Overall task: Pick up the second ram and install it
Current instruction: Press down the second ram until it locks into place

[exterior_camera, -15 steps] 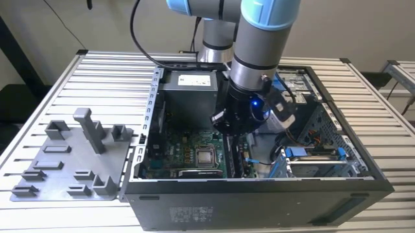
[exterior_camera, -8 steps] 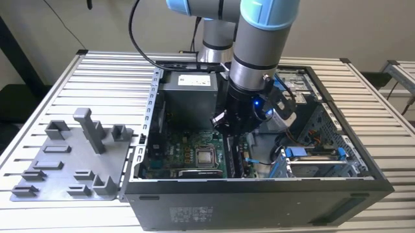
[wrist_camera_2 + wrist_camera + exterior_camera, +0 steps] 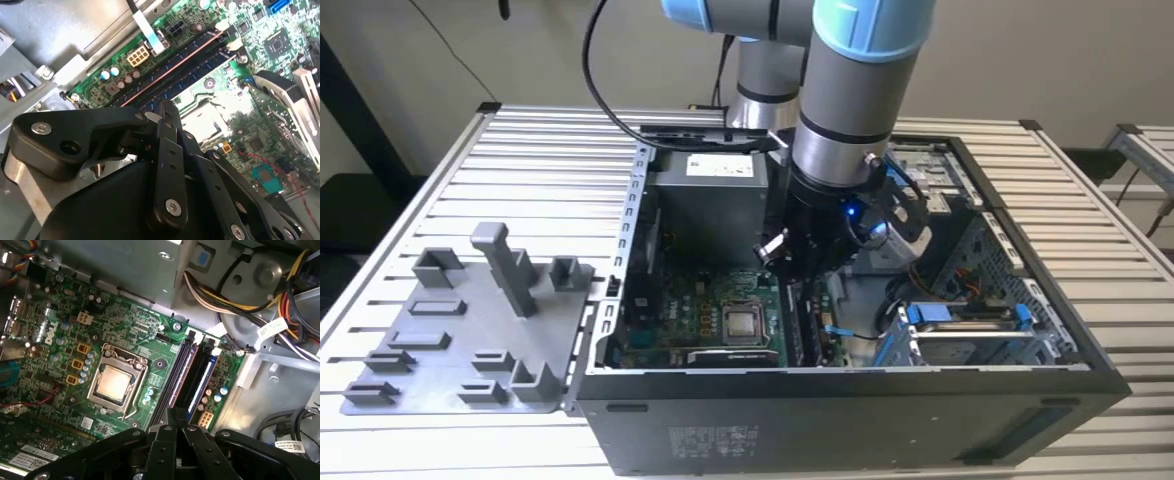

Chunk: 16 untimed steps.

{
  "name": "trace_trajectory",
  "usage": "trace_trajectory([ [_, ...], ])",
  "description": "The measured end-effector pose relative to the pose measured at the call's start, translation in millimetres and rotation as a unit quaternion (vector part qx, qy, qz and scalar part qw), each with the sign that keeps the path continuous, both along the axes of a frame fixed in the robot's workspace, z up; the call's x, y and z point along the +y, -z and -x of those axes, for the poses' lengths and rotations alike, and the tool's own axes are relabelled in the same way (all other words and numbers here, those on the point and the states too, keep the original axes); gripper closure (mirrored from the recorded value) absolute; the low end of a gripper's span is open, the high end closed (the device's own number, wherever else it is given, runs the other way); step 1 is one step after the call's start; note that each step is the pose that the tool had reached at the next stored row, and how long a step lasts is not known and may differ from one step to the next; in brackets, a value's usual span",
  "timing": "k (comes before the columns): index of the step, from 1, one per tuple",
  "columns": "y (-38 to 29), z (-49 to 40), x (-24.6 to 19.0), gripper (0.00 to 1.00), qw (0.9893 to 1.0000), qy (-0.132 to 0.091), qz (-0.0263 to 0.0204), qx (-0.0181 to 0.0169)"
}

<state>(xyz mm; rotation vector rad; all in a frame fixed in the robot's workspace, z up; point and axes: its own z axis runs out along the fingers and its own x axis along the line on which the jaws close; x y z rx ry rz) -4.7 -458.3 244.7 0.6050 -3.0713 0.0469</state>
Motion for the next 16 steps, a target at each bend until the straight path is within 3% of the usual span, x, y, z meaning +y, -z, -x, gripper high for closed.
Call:
trace_trajectory([
  [4, 0.0, 0.1, 0.0, 0.89, 0.9995, -0.031, 0.0000, -0.0001],
  [9, 0.0, 0.3, 0.0, 0.89, 0.9978, -0.066, 0.0000, -0.0002],
  [12, 0.0, 0.4, 0.0, 0.89, 0.9962, -0.088, 0.0000, -0.0003],
  [16, 0.0, 0.4, 0.0, 0.89, 0.9928, -0.120, 0.0000, -0.0004],
])
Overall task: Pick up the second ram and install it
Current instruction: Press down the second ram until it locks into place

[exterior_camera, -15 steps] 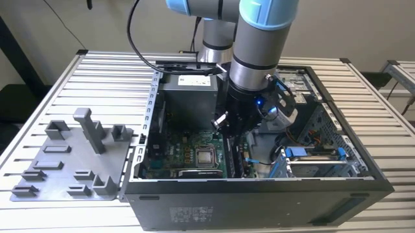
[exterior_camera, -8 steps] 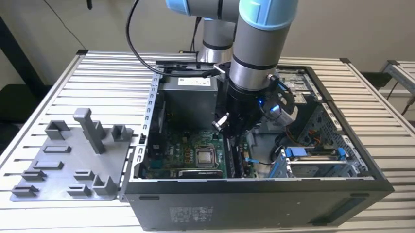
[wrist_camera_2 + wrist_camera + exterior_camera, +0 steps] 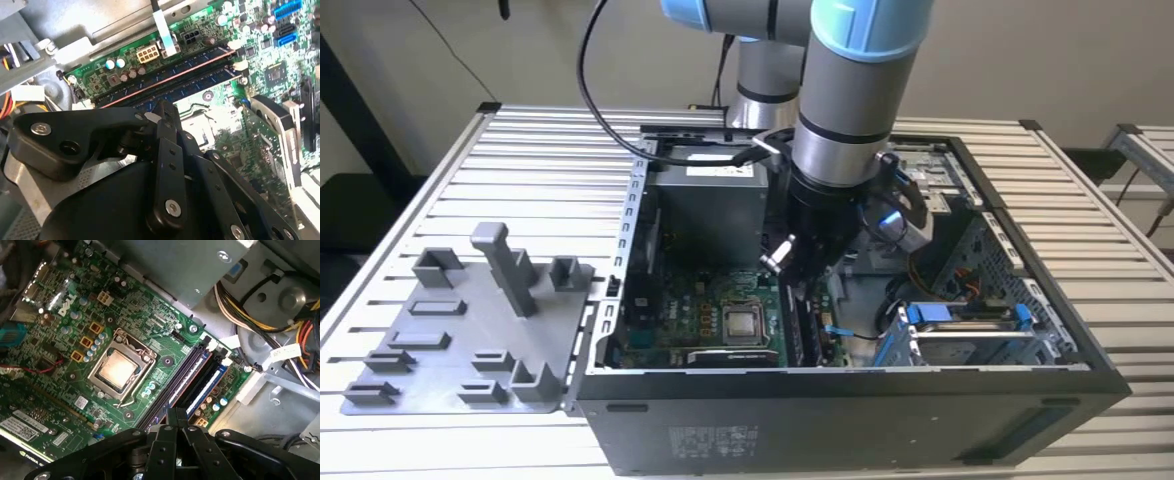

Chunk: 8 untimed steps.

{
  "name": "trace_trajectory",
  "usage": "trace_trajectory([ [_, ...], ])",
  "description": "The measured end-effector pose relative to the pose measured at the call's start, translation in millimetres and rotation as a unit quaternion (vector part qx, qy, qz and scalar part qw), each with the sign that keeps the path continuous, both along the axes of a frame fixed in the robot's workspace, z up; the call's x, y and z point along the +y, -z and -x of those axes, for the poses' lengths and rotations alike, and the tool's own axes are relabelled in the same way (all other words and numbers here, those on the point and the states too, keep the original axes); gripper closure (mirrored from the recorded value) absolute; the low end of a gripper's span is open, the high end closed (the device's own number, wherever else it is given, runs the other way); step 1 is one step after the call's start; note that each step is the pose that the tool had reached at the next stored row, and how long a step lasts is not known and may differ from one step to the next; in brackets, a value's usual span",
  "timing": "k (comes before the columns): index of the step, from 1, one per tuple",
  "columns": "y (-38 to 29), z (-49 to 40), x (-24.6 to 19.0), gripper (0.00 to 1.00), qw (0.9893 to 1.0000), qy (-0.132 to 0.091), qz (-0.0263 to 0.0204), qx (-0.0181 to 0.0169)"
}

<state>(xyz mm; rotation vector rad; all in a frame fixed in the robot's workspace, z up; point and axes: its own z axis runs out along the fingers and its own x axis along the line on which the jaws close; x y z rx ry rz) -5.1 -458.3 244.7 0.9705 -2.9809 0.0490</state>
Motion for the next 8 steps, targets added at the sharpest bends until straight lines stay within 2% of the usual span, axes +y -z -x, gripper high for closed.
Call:
trace_trajectory([
  [4, 0.0, 0.0, 0.0, 0.89, 0.9995, -0.032, 0.0000, -0.0001],
  [8, 0.1, 0.0, 0.0, 0.89, 0.9977, -0.068, 0.0000, -0.0002],
])
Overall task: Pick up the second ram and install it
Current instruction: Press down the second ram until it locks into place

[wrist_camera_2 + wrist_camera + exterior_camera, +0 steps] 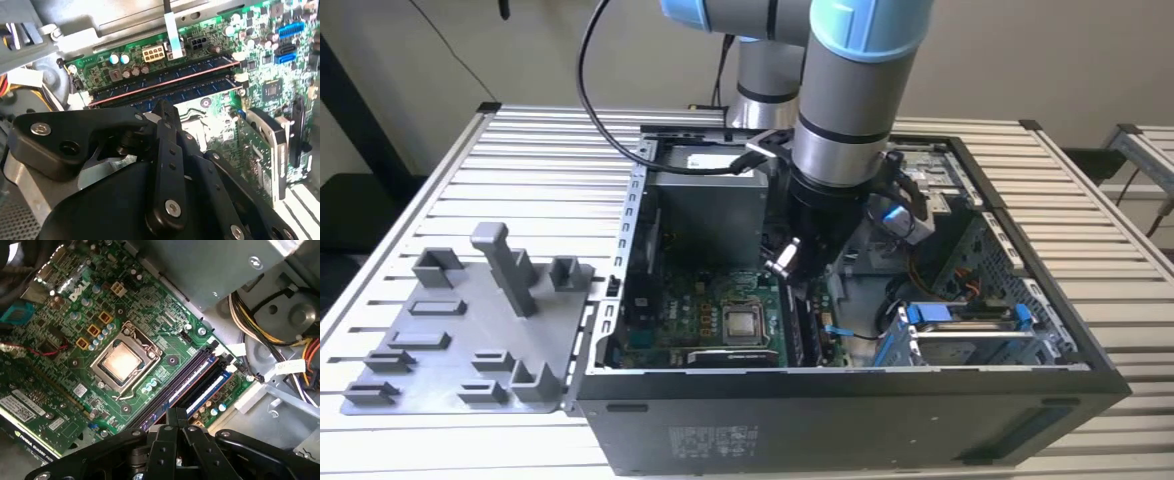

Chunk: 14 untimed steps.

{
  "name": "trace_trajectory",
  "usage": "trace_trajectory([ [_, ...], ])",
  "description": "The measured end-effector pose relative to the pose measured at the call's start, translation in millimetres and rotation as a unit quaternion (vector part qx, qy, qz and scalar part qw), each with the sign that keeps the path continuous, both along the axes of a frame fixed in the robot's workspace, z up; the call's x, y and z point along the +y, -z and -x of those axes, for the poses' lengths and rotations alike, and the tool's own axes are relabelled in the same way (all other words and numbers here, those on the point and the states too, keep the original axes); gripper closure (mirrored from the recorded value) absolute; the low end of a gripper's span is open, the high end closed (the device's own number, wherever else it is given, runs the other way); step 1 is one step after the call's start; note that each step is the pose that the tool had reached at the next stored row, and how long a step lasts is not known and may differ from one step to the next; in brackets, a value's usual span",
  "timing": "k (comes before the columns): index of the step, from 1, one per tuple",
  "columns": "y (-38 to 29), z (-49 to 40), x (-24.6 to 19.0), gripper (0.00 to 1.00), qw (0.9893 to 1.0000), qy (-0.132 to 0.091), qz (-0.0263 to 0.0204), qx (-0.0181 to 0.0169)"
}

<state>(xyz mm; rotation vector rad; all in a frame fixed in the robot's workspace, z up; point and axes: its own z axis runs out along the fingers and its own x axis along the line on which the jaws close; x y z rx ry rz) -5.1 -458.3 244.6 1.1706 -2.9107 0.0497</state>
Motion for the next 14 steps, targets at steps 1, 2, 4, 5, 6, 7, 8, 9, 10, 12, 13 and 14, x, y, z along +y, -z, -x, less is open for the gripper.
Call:
trace_trajectory([
  [1, 0.0, 0.0, 0.0, 0.89, 1.0000, -0.009, 0.0000, 0.0000],
  [2, 0.0, 0.0, 0.0, 0.89, 0.9998, -0.018, 0.0001, 0.0000],
  [4, 0.2, 0.0, 0.0, 0.89, 0.9994, -0.036, 0.0001, 0.0000],
  [5, 0.3, 0.0, 0.0, 0.89, 0.9990, -0.045, 0.0000, 0.0000],
  [6, 0.4, 0.0, -0.1, 0.89, 0.9985, -0.054, 0.0001, 0.0000],
  [7, 0.6, 0.0, -0.1, 0.89, 0.9980, -0.063, 0.0001, 0.0000],
  [8, 0.9, 0.0, 0.0, 0.89, 0.9974, -0.072, 0.0000, 0.0000],
  [9, 1.1, 0.0, 0.0, 0.89, 0.9967, -0.081, 0.0000, 0.0000],
  [10, 1.3, 0.0, 0.0, 0.89, 0.9959, -0.091, 0.0000, 0.0000],
  [12, 1.8, 0.0, 0.0, 0.89, 0.9941, -0.109, -0.0001, 0.0000],
  [13, 2.1, 0.0, 0.0, 0.89, 0.9930, -0.118, -0.0002, 0.0000],
  [14, 2.2, 0.0, 0.0, 0.89, 0.9920, -0.126, -0.0001, 0.0000],
])
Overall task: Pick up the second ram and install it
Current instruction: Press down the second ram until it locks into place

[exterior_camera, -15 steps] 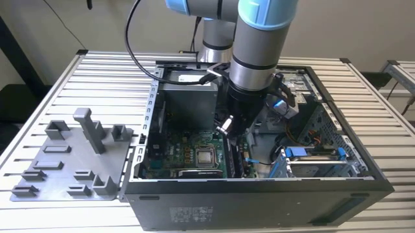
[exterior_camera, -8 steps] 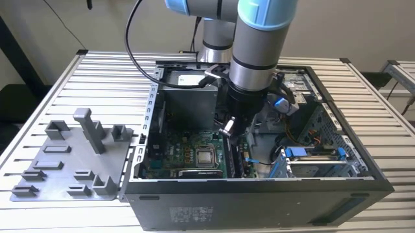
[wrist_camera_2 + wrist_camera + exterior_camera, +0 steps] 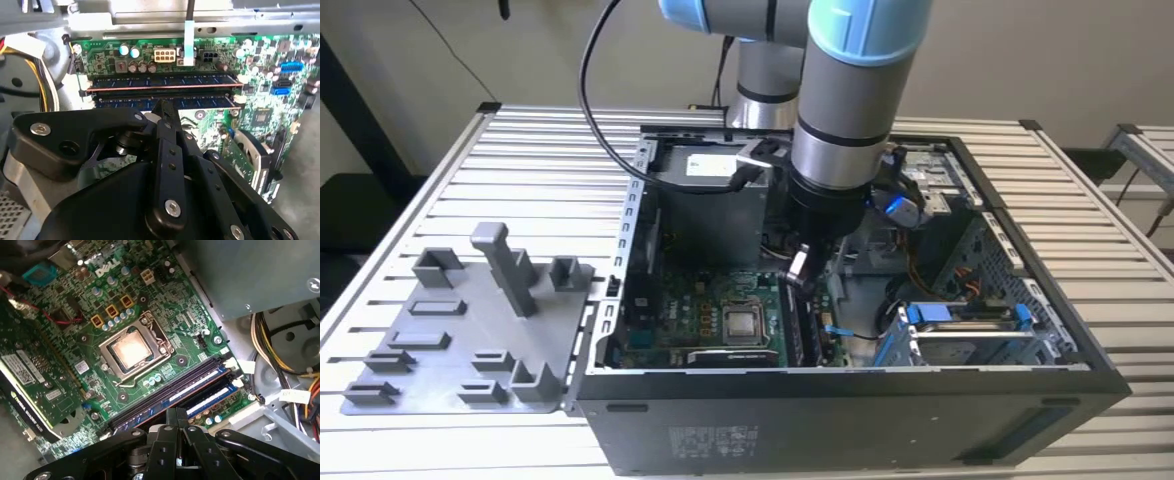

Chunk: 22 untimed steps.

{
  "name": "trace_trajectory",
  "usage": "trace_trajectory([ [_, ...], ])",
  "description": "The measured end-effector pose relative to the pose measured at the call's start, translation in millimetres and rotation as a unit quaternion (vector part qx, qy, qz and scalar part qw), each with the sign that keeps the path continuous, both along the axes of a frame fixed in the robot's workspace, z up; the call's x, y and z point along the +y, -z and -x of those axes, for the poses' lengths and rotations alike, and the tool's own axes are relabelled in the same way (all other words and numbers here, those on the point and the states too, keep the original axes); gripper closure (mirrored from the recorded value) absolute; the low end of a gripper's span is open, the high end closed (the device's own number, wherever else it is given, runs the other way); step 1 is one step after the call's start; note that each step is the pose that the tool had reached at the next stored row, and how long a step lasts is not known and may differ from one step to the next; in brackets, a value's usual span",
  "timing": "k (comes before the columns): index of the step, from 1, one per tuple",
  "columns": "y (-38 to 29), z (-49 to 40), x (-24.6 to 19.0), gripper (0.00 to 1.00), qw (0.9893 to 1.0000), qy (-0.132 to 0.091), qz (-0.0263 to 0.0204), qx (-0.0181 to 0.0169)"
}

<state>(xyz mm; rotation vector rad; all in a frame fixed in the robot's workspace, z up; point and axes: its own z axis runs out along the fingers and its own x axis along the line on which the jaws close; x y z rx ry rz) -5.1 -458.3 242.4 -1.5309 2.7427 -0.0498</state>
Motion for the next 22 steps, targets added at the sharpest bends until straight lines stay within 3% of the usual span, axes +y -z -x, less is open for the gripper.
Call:
trace_trajectory([
  [5, 0.7, 0.0, 0.0, 0.89, 0.9990, -0.045, -0.0001, 0.0000],
  [11, 1.3, 0.2, 0.1, 0.89, 0.9953, -0.096, -0.0003, -0.0001],
  [17, 1.2, 1.8, 0.0, 0.89, 0.9926, -0.121, -0.0003, 0.0000],
  [22, 1.2, 2.4, 0.0, 0.89, 0.9925, -0.122, -0.0003, 0.0000],
])
